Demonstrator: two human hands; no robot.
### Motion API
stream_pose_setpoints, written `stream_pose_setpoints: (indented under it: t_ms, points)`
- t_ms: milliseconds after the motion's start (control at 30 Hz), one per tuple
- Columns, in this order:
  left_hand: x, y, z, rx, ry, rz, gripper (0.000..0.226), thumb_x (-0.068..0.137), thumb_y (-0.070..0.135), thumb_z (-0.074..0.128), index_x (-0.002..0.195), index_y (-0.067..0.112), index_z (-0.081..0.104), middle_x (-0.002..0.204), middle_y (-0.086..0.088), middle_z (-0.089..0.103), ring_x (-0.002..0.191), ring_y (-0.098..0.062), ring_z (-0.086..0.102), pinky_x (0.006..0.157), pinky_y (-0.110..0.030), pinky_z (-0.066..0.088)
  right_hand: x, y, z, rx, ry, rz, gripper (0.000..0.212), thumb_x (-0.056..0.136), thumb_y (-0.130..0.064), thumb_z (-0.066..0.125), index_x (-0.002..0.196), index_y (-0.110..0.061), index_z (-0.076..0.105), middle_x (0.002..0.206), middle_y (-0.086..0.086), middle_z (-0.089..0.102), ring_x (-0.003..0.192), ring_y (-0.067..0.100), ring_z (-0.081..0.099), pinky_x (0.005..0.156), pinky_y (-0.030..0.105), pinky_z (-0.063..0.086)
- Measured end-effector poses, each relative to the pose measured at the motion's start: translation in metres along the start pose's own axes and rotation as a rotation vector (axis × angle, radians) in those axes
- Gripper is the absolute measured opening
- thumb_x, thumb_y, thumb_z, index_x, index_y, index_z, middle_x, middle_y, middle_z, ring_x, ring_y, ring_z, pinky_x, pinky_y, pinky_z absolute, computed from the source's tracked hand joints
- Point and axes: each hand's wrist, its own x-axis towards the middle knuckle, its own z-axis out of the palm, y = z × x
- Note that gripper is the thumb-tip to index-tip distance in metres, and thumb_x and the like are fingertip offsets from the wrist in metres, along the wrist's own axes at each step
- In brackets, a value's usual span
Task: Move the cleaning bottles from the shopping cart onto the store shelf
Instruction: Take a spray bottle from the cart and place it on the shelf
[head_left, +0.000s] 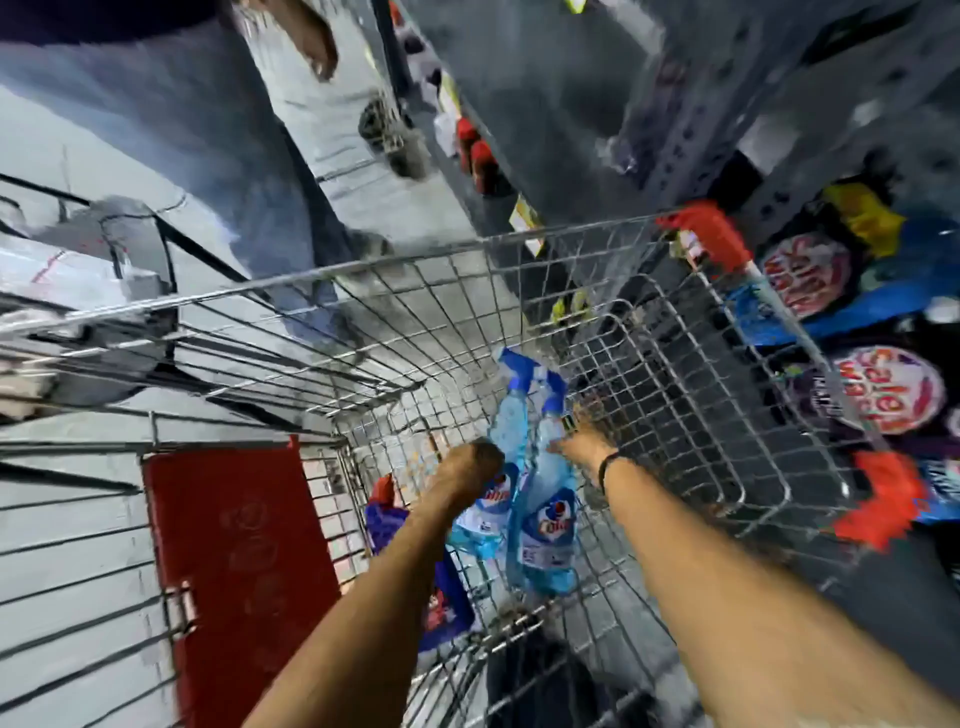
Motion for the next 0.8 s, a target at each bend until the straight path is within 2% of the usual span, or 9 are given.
stream_pose_setpoints:
  t_ms: [67,167,333,433,500,533,600,700,800]
  points:
    - [0.008,0.011,0.013,-0.069,-0.041,0.039,0.035,0.085,0.023,0.046,0.101,-0.002,0.064,0.109,-0.029,0.065,0.1,-0.038,0.063,0.08,-0.04,0.049,0.009,0.005,0.009,-0.005,-0.099,-0.001,0.051,0.089,-0.002,0.056,0.135,0.006,0.038,0.142,0.025,0.043,0.128,0.038,0.045,0.109,0.047,0.036]
    - [0.015,0.022,0.034,-0.03,-0.005,0.089,0.033,0.084,0.02,0.043,0.093,-0.006,0.062,0.101,-0.033,0.065,0.094,-0.042,0.062,0.076,-0.045,0.046,0.019,0.018,0.014,0.129,-0.117,0.082,0.071,0.085,-0.002,0.061,0.144,0.002,0.021,0.148,0.023,0.035,0.133,0.036,0.04,0.113,0.046,0.032]
    - [0.031,0.024,0.058,-0.063,0.023,0.064,0.03,0.091,0.007,0.038,0.113,-0.005,0.055,0.117,-0.034,0.057,0.108,-0.043,0.055,0.092,-0.048,0.045,0.022,0.036,0.002,0.115,-0.033,0.113,0.056,0.086,-0.019,0.063,0.131,0.006,0.043,0.139,0.025,0.047,0.129,0.036,0.045,0.11,0.04,0.037]
    - [0.026,0.03,0.064,-0.225,-0.012,0.037,0.036,0.093,0.009,0.038,0.128,0.004,0.047,0.124,-0.031,0.052,0.114,-0.041,0.052,0.098,-0.047,0.043,0.012,0.043,-0.002,0.181,0.03,0.065,0.061,0.082,-0.018,0.068,0.132,0.005,0.04,0.135,0.028,0.05,0.123,0.04,0.05,0.104,0.052,0.042]
    - [0.012,0.037,0.058,-0.433,-0.04,0.055,0.034,0.096,0.008,0.036,0.129,0.011,0.043,0.114,-0.022,0.055,0.106,-0.03,0.059,0.097,-0.042,0.047,0.0,0.04,-0.01,0.218,0.07,0.03,0.058,0.08,-0.013,0.07,0.127,0.008,0.043,0.131,0.03,0.053,0.119,0.042,0.053,0.101,0.055,0.044]
    - [0.002,0.043,0.052,-0.531,-0.066,0.07,0.035,0.096,0.004,0.034,0.13,0.011,0.038,0.103,-0.012,0.056,0.092,-0.013,0.064,0.089,-0.031,0.051,-0.009,0.035,-0.017,0.245,0.083,0.003,0.055,0.08,-0.01,0.07,0.125,0.009,0.044,0.13,0.029,0.054,0.118,0.042,0.054,0.101,0.054,0.043]
    - [-0.014,0.055,0.033,-0.622,-0.095,0.108,0.039,0.095,-0.004,0.031,0.134,-0.001,0.03,0.094,0.0,0.052,0.068,0.01,0.06,0.068,-0.008,0.049,-0.032,0.021,-0.034,0.289,0.1,-0.081,0.052,0.08,-0.006,0.069,0.124,0.008,0.045,0.13,0.028,0.054,0.118,0.04,0.054,0.103,0.051,0.043]
    - [-0.053,0.078,-0.006,-0.632,-0.171,0.14,0.04,0.094,-0.002,0.036,0.133,-0.004,0.032,0.11,-0.014,0.056,0.075,-0.001,0.063,0.058,-0.009,0.049,-0.08,-0.002,-0.068,0.328,0.064,-0.216,0.053,0.083,-0.002,0.065,0.127,0.01,0.039,0.134,0.027,0.05,0.113,0.03,0.054,0.087,0.03,0.054]
    - [-0.108,0.11,-0.04,-0.537,-0.247,0.219,0.043,0.092,0.0,0.044,0.134,0.001,0.037,0.115,-0.014,0.055,0.077,0.005,0.062,0.058,-0.007,0.049,-0.156,-0.012,-0.108,0.405,0.058,-0.398,0.046,0.085,0.002,0.06,0.127,0.01,0.043,0.13,0.022,0.054,0.102,0.019,0.049,0.065,0.013,0.051]
